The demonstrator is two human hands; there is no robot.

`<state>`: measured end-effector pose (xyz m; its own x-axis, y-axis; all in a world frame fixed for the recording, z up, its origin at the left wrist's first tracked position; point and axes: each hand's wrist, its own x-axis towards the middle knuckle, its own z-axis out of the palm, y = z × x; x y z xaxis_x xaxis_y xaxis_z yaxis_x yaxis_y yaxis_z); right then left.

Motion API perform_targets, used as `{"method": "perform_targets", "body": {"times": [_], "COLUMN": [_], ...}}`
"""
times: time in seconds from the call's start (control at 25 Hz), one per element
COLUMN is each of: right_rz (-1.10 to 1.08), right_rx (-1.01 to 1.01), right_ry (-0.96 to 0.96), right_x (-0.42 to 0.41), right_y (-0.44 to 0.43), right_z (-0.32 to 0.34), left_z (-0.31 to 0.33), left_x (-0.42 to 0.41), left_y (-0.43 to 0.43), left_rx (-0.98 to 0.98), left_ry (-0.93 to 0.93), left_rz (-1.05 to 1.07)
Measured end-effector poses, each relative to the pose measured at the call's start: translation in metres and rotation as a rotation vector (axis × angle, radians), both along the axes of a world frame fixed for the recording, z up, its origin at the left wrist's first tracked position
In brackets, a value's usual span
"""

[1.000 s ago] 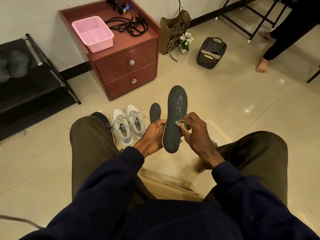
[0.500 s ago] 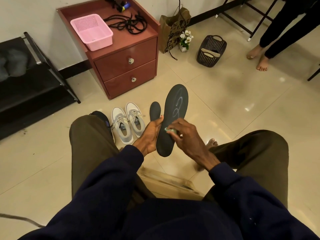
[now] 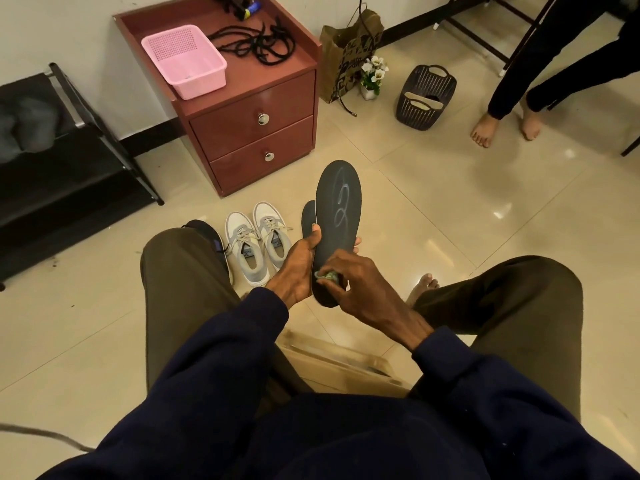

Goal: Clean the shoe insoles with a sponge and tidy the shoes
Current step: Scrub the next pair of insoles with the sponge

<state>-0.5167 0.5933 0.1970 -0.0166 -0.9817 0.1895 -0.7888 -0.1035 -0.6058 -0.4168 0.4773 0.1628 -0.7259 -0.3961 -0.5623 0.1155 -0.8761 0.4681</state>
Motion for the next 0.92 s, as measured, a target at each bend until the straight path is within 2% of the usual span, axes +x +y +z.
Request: {"method": "perform_targets", "body": {"times": [0.08,0.24,0.44,0.64,0.8,0.84,0.92], "right_rz": [-0.011,-0.341,-0.041,-0.361,-0.065,-0.048,-0.178], "right_rx": [-0.032,-0.098,-0.025,-0.089,-0.023,-0.032,-0.087], "right_ry": [0.013,0.043,0.012,0.046,0.012,0.039,0.081], "right_x": [-0.005,-0.041,-0.009,-0.042,-0.009,-0.007,-0.021], "right_y": [-0.005,-0.011,-0.004,-0.015,-0.009,-0.011,-0.019], "right_z": [-0.002,-0.009,-0.005,-0.013,-0.005,-0.006,-0.009], "left_z": [0.0,0.004,0.006,0.006,0.006,0.005,0.004], "left_x": [0.003,-0.002,0.001,0.002,0.005,0.007,0.008], "left_y": [-0.002,0.0,0.001,0.004,0.001,0.001,0.0], "left_rx": [0.014,-0.03,-0.006,-0.033,-0.01,-0.006,-0.014], "left_ry": [-0.002,-0.054,-0.011,-0.044,-0.026,-0.02,-0.041], "left_rz": [0.032,0.051,0.026,0.047,0.04,0.042,0.057]}}
